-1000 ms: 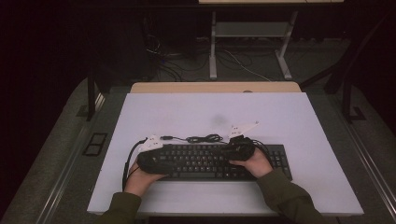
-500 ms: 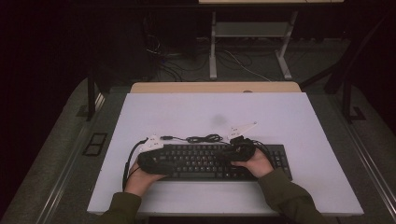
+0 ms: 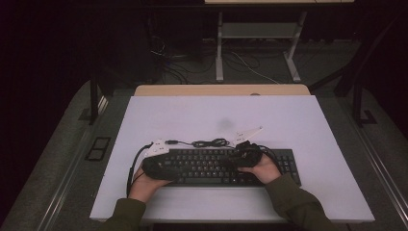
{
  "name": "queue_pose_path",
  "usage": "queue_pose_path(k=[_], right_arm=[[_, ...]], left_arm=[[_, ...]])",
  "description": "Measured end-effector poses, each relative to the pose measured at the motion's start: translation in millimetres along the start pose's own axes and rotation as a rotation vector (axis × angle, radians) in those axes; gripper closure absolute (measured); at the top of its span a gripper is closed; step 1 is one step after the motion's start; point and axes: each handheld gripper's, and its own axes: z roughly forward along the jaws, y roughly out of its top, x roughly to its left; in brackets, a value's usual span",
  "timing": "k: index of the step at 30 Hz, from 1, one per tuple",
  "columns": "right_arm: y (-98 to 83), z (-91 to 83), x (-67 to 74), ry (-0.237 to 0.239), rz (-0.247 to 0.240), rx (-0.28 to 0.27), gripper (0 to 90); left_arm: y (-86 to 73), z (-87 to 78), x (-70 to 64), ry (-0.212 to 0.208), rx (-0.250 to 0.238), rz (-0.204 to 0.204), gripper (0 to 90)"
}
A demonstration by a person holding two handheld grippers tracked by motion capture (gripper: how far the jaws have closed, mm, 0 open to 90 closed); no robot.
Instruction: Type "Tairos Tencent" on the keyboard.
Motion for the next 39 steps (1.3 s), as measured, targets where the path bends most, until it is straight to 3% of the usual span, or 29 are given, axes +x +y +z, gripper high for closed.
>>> queue_pose_path(k=[17,26,32,39], right_arm=[[-0.4,1.7,-0.9,0.003,-0.003,0.015,89.4],[2.4,-3.8,-0.3,0.020,0.006,-0.031,88.8],[3.5,-7.8,-1.4,0.025,0.019,-0.079,74.3],[3.1,-7.1,-2.5,0.001,0.031,-0.111,44.2]], left_arm=[[-0.4,0.7,-0.5,-0.001,0.007,0.000,19.7],[0.1,-0.3,0.2,0.000,0.005,0.002,19.8],[0.1,-0.8,0.6,0.002,0.006,0.000,19.8],[0.5,-2.3,0.9,0.002,0.002,0.005,20.6]])
